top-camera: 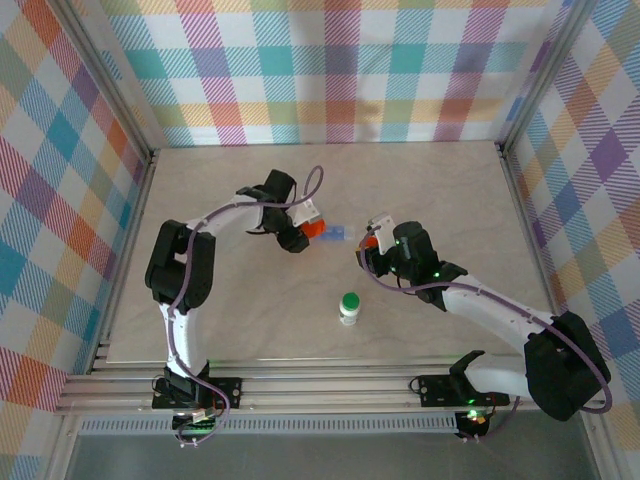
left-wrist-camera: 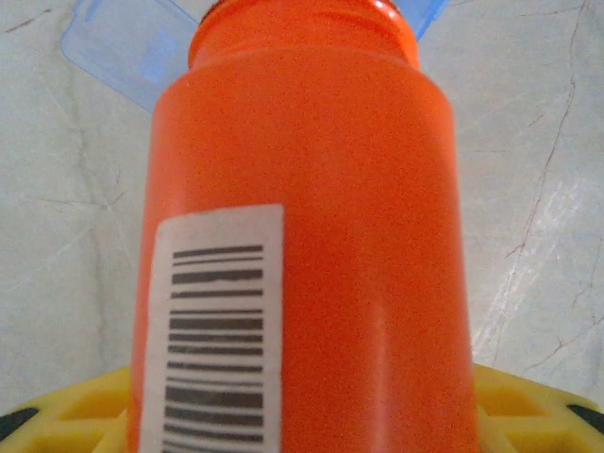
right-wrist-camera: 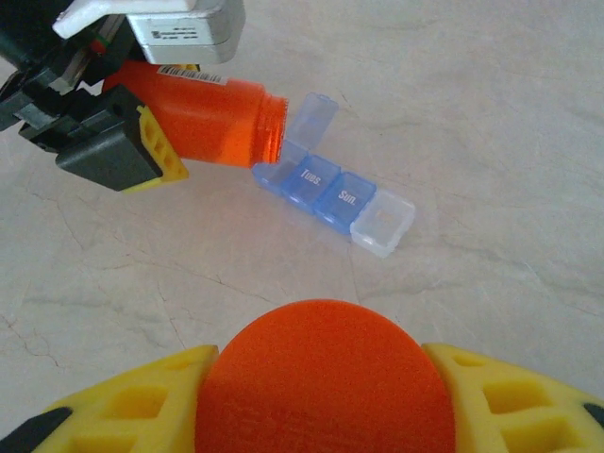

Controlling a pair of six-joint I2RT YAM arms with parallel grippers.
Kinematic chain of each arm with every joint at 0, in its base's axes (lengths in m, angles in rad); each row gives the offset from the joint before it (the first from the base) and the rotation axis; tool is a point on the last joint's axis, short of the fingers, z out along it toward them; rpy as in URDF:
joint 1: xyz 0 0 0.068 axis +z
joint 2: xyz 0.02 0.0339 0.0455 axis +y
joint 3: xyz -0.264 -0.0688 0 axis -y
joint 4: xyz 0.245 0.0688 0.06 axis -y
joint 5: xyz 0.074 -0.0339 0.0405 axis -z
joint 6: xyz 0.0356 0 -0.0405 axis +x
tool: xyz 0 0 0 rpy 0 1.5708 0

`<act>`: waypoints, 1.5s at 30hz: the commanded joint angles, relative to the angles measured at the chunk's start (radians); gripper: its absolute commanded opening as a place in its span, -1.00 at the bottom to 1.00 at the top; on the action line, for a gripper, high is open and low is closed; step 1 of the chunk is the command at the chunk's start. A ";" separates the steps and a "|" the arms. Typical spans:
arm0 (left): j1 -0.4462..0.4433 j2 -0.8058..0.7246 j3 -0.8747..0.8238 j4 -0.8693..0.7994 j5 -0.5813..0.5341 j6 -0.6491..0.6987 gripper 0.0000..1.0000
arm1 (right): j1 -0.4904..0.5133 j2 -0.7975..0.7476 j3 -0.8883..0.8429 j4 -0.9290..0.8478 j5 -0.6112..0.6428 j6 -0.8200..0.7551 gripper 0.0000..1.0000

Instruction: Sort the pills into containers

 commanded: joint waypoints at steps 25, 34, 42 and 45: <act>-0.031 0.131 0.271 -0.315 -0.131 0.068 -1.00 | -0.004 0.010 0.018 0.009 -0.036 0.018 -0.84; -0.079 0.175 0.344 -0.369 -0.220 0.084 -1.00 | -0.004 0.004 0.019 0.007 -0.042 0.026 -0.84; -0.094 0.187 0.369 -0.393 -0.300 0.121 -1.00 | -0.004 0.000 0.021 0.006 -0.054 0.030 -0.84; -0.097 0.184 0.376 -0.394 -0.311 0.140 -1.00 | -0.004 -0.002 0.021 0.003 -0.061 0.033 -0.84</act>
